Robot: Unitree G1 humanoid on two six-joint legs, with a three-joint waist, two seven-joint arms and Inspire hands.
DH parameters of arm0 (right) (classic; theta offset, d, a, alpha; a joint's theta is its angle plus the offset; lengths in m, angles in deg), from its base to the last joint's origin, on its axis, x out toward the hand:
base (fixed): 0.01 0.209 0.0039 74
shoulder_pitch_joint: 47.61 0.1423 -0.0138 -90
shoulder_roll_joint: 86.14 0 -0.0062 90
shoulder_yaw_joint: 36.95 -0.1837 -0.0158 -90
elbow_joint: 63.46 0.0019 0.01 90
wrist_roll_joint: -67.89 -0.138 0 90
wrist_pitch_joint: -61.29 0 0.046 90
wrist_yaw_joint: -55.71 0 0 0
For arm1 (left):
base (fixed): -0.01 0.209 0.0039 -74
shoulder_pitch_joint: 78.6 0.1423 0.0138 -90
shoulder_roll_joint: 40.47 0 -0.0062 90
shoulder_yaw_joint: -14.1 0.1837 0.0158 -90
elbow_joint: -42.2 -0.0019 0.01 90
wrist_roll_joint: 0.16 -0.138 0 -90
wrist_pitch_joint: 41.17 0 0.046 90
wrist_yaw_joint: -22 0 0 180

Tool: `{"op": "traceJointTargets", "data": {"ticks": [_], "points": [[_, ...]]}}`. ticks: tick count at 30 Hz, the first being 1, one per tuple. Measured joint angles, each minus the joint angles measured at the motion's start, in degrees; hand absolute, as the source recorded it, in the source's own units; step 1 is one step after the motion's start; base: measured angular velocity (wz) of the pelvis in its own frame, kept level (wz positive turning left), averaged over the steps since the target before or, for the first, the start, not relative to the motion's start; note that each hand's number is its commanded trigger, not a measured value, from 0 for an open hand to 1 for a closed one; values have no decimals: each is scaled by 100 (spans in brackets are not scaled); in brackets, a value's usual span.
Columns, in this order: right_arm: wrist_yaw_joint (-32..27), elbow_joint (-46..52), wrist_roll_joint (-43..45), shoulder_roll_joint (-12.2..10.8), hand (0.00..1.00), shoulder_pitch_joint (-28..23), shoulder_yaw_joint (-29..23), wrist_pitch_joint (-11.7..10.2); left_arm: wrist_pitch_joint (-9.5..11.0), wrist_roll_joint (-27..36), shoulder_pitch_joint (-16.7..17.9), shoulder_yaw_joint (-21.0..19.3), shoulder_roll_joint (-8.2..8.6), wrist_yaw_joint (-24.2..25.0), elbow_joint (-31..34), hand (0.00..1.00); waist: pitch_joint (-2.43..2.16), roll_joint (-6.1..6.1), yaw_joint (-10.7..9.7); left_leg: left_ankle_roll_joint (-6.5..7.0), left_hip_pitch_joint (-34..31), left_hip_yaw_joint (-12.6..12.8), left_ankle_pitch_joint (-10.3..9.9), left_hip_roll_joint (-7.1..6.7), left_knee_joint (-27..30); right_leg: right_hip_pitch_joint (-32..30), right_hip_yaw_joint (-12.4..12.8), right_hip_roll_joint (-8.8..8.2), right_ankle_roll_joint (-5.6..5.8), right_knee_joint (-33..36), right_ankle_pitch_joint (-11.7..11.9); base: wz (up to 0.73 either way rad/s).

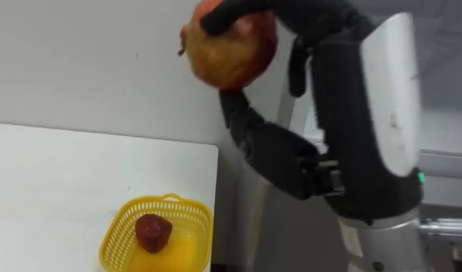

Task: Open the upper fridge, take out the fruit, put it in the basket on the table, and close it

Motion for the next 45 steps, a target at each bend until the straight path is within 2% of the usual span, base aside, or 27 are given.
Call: {"op": "traceJointTargets", "data": {"ticks": [4,5,13,15,23,29,34,38,45], "points": [[319,-197,287,-92,100,0,265,82,1,0,-92,7,-6,115,2,0,31,38,95,0,33,-10,0,0,-47,20,-13,-2,0,2,0,1],[425,-197,359,-92,100,0,357,129,1,0,-102,10,-26,161,5,0,32,37,96,0,30,-25,0,0,-43,23,-31,-2,0,2,0,5],[906,-452,548,-108,100,-1,612,102,22,-3,-117,13,-91,330,6,0,35,-50,145,0,-10,-96,0,-12,-20,25,-103,-13,1,0,0,5],[991,-634,557,-108,100,-25,637,122,23,2,-121,13,-89,330,23,0,33,-62,236,0,-24,-95,0,-13,-11,19,-107,-15,1,-4,0,0],[1327,-1567,559,-111,100,-51,1192,186,22,-3,-165,18,-93,306,7,0,29,-67,265,0,-59,-129,0,-16,22,19,-145,-26,1,-4,0,2],[1526,-2080,608,-129,100,-154,1284,384,6,1,-166,24,-94,321,27,0,40,-41,279,8,-147,-161,-7,-26,106,-14,-151,-33,0,-10,1,2],[1587,-2492,681,-213,100,-249,1296,491,-30,-34,-167,120,-94,383,73,0,17,-4,369,7,-157,-161,-6,-26,98,-38,-152,-32,0,-3,1,0],[1774,-2651,854,-378,100,-310,1298,600,-50,-41,-154,116,-93,486,189,0,14,9,399,6,-227,-163,-4,-24,107,-102,-157,-31,-8,-3,6,0],[1776,-2675,868,-384,100,-316,1298,604,-45,-67,-132,114,-94,582,369,0,-17,-34,426,6,-221,-158,-4,-26,104,-108,-148,-31,-7,-10,6,0]]}}
